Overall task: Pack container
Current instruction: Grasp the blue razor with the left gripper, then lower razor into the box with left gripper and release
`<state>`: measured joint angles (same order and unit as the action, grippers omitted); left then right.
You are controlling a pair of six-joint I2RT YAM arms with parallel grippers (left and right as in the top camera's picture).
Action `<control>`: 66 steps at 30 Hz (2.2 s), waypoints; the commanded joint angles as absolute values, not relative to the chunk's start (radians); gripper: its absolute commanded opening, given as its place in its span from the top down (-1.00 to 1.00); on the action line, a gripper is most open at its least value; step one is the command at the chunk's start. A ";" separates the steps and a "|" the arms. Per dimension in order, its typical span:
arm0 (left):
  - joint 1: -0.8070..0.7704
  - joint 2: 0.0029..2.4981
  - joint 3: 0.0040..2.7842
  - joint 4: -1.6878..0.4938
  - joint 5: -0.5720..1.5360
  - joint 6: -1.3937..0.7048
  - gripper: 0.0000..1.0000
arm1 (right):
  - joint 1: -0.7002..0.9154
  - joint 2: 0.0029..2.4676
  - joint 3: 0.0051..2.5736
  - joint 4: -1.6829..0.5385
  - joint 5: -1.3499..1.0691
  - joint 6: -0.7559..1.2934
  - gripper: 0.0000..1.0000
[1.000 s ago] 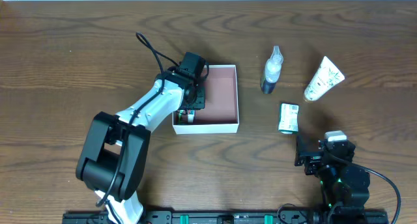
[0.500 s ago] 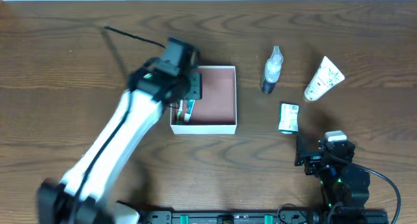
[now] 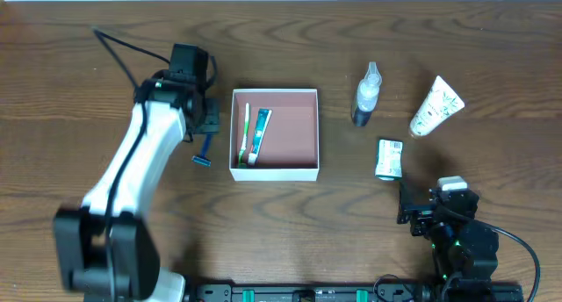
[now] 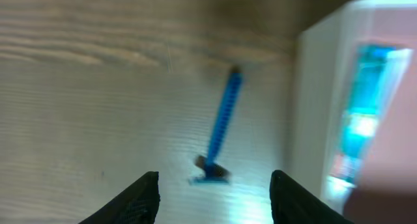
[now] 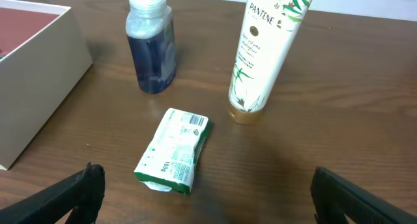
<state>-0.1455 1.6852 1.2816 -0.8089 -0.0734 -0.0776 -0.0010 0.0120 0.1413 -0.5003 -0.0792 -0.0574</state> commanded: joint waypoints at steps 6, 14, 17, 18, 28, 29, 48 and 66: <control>-0.095 1.880 1.270 -0.752 -0.052 0.005 -0.10 | -0.008 0.006 0.138 -0.500 -0.086 -0.045 -0.99; -0.096 1.999 1.270 -0.728 0.009 0.052 -0.10 | -0.008 0.006 0.138 -0.500 -0.086 -0.045 -0.99; -0.096 2.023 1.270 -0.723 0.012 0.052 0.01 | -0.008 0.006 0.138 -0.500 -0.086 -0.045 -0.98; -0.096 2.026 1.270 -0.720 0.012 0.052 0.13 | -0.008 0.006 0.138 -0.500 -0.086 -0.045 -0.99; -0.096 1.955 1.309 -0.817 0.011 0.046 0.88 | -0.008 0.006 0.138 -0.500 -0.086 -0.045 -0.98; -0.096 1.933 1.314 -0.833 0.011 0.039 0.88 | -0.008 0.006 0.138 -0.500 -0.086 -0.045 -0.98; -0.399 1.475 1.287 -0.700 0.071 -0.228 0.88 | -0.008 0.006 0.138 -0.500 -0.086 -0.045 -0.98; -0.496 1.892 1.279 -0.529 -0.019 -0.283 0.87 | -0.008 0.006 0.138 -0.500 -0.086 -0.045 -0.98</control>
